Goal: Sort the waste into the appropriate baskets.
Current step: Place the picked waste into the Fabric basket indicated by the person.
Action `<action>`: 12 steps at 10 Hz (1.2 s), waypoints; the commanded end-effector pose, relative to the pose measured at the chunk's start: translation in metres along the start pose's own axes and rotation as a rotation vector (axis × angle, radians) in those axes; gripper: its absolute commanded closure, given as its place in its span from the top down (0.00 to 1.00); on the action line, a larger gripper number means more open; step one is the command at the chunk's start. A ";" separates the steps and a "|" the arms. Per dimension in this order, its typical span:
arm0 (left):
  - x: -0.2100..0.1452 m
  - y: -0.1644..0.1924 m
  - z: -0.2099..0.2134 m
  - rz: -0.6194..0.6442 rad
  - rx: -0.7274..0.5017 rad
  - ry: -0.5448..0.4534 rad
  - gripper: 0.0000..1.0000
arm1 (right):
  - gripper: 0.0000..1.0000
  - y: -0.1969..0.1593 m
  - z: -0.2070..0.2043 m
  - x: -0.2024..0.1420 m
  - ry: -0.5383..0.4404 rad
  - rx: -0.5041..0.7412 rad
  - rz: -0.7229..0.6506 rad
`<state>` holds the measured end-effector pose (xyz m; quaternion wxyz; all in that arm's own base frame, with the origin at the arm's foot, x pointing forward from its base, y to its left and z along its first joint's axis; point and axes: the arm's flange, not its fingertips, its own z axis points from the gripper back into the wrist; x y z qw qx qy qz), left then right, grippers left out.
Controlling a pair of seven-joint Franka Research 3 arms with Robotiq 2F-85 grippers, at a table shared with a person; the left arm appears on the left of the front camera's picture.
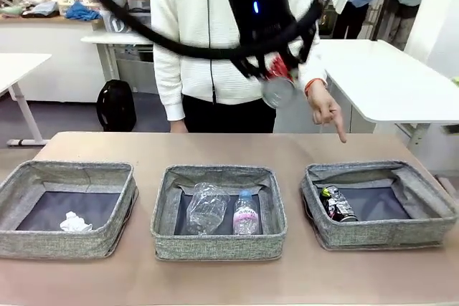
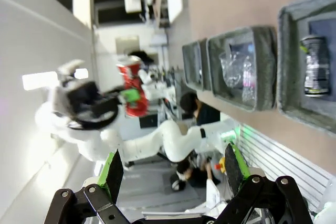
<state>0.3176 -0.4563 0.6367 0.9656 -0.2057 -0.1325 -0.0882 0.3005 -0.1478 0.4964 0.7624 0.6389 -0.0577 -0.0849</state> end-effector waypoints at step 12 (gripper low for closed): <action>-0.014 -0.084 -0.235 -0.060 -0.198 0.033 0.32 | 1.00 -0.012 0.084 -0.039 -0.220 0.058 0.049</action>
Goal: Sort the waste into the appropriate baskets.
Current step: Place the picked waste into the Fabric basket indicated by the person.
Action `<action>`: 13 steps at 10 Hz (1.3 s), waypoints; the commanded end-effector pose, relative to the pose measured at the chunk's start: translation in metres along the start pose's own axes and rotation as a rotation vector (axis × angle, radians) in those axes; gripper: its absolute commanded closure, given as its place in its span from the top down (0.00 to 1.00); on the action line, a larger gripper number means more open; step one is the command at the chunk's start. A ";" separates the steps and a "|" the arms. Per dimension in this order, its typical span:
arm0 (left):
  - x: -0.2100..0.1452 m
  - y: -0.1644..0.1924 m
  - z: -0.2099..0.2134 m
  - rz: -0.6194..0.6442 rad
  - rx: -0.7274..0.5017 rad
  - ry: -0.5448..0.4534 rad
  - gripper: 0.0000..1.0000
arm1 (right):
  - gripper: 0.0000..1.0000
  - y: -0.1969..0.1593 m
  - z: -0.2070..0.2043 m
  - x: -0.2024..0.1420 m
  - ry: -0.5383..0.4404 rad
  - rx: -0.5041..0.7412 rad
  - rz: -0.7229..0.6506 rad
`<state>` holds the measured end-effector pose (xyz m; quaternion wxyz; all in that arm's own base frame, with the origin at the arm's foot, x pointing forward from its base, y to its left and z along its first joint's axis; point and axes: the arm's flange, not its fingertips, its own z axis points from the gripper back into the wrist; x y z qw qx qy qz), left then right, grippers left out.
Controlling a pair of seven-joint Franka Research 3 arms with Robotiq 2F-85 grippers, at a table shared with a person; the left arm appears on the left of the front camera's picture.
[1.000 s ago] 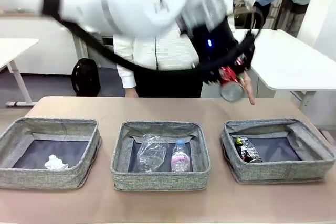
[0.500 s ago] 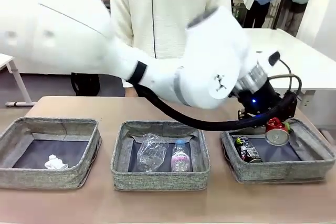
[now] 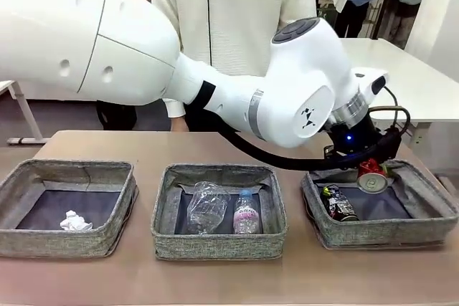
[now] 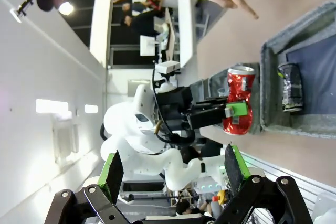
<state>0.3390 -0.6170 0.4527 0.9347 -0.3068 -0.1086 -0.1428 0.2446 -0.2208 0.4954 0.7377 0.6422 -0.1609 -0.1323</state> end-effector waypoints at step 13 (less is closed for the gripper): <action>0.012 -0.003 0.015 0.024 0.031 -0.009 1.00 | 1.00 0.004 0.003 0.002 0.001 0.009 -0.007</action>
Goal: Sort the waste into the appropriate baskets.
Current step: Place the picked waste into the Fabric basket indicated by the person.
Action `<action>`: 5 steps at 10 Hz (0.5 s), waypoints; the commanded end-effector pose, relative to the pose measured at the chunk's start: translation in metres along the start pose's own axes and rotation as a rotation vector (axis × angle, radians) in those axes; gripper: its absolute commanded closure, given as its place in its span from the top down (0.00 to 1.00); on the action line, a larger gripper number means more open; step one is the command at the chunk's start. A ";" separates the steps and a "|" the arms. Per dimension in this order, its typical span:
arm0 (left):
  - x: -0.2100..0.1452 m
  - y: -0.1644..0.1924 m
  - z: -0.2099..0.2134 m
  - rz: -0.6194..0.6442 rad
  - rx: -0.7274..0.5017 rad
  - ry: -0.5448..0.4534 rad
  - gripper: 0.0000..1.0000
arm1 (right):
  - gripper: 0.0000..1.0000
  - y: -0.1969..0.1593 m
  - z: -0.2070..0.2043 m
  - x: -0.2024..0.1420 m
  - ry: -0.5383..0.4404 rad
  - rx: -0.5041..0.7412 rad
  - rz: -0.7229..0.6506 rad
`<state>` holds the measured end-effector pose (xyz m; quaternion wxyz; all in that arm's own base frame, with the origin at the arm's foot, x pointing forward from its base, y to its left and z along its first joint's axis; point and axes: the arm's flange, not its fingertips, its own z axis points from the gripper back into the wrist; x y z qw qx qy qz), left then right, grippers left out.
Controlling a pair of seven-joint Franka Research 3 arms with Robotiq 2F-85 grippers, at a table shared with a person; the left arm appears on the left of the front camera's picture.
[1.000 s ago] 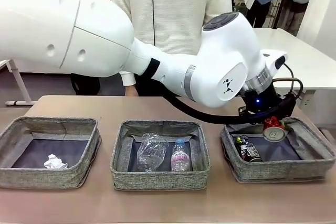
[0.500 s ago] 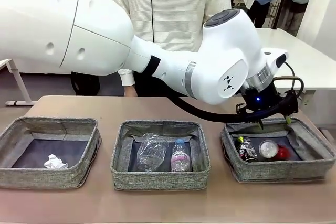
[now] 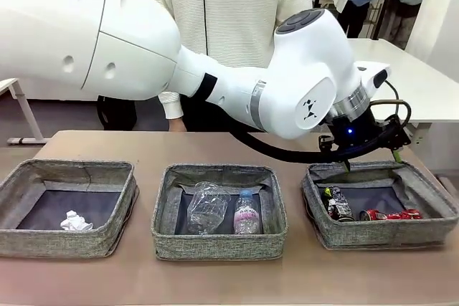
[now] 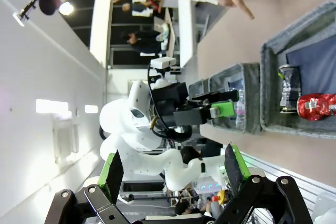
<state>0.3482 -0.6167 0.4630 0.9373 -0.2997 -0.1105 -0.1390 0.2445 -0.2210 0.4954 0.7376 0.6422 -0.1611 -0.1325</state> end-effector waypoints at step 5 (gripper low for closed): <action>0.027 0.165 0.212 0.104 -0.020 0.183 1.00 | 1.00 0.026 -0.081 0.021 0.207 -0.053 0.031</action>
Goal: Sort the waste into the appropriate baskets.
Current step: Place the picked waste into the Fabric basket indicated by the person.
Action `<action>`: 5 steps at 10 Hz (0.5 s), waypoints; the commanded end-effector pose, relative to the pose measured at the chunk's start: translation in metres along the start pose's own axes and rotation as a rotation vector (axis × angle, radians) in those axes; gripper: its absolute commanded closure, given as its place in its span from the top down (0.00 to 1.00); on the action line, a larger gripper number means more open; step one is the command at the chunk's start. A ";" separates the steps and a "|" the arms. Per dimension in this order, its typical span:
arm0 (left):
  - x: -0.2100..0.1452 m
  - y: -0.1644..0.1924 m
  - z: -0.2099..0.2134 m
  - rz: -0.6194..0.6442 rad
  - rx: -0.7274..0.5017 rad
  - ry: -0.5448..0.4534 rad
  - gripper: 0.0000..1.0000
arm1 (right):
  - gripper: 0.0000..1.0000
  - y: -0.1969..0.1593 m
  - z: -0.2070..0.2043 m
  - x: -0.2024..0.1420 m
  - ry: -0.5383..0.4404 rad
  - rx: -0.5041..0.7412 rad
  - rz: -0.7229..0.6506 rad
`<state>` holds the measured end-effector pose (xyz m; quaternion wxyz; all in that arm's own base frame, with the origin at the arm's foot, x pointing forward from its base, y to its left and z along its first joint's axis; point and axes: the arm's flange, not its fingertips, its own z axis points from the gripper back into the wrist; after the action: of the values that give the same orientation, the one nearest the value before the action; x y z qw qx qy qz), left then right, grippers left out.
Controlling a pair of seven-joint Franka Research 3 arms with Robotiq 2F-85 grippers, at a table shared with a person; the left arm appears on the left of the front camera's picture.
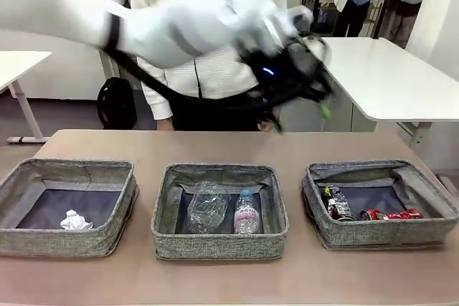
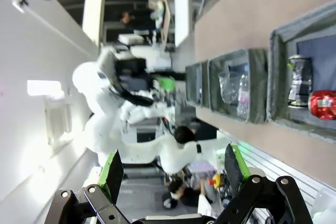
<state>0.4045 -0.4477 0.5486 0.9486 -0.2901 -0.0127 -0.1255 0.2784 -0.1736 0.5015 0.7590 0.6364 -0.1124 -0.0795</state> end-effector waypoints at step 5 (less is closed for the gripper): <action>-0.068 0.236 0.161 0.248 -0.389 0.064 1.00 | 1.00 0.045 -0.180 0.039 0.387 -0.111 0.025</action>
<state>0.4163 -0.1760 0.5561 0.8943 -0.4424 0.0583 -0.0349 0.3456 -0.0143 0.5156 0.8036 0.5932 0.0186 0.0458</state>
